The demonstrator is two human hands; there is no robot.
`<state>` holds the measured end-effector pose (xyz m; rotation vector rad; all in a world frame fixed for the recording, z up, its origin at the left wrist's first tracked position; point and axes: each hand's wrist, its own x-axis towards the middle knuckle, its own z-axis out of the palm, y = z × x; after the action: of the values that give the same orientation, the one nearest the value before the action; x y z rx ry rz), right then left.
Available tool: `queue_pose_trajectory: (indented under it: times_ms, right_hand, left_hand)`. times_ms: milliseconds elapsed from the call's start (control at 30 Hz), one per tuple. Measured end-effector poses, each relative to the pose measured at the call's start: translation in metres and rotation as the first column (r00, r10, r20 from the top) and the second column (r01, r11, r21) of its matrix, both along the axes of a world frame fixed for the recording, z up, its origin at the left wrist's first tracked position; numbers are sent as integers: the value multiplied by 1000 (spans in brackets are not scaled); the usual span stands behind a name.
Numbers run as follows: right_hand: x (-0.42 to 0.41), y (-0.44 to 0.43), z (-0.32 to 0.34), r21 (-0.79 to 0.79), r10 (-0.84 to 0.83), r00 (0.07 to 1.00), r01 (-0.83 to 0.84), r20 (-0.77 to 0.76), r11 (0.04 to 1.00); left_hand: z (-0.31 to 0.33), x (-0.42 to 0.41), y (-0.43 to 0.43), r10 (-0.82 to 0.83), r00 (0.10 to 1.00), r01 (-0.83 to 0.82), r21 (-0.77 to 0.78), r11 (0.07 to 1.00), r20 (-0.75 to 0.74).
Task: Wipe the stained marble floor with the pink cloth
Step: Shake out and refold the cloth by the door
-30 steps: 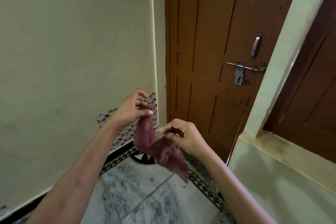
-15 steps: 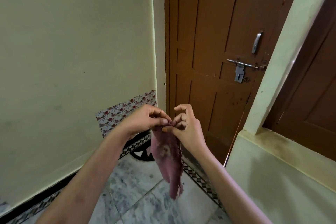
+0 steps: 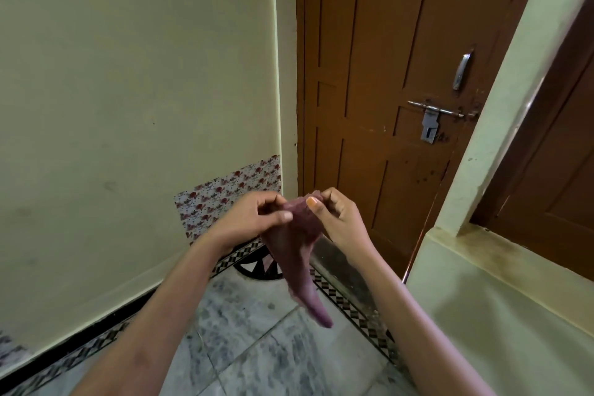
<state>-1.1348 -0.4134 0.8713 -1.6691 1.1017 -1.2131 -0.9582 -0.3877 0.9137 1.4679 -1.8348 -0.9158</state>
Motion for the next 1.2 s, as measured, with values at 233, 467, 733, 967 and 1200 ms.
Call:
queue_pose_trajectory:
  times_ms: [233,467,733,967,1200]
  right_hand:
    - [-4,-5,-14,175,171,880,-272,443,946]
    - [-4,-8,-41,343,259,887,-397,382,851]
    - [-22,-8,-63,441,133,836,-408,532,799]
    - [-16,-11,-49,590,-268,801,-128,536,797]
    - [-8,-8,-30,622,-242,949,66,203,780]
  left_hand:
    - [43,-24,-8,-107,923,229,-304,925,371]
    - [89,-30,-17,-78,980,144,-381,913,183]
    - [87,26,-45,288,954,-296,-389,872,-79]
    - [40,42,-46,435,899,-429,-288,856,-47]
    - [-18,1,-25,320,937,-293,-182,939,138]
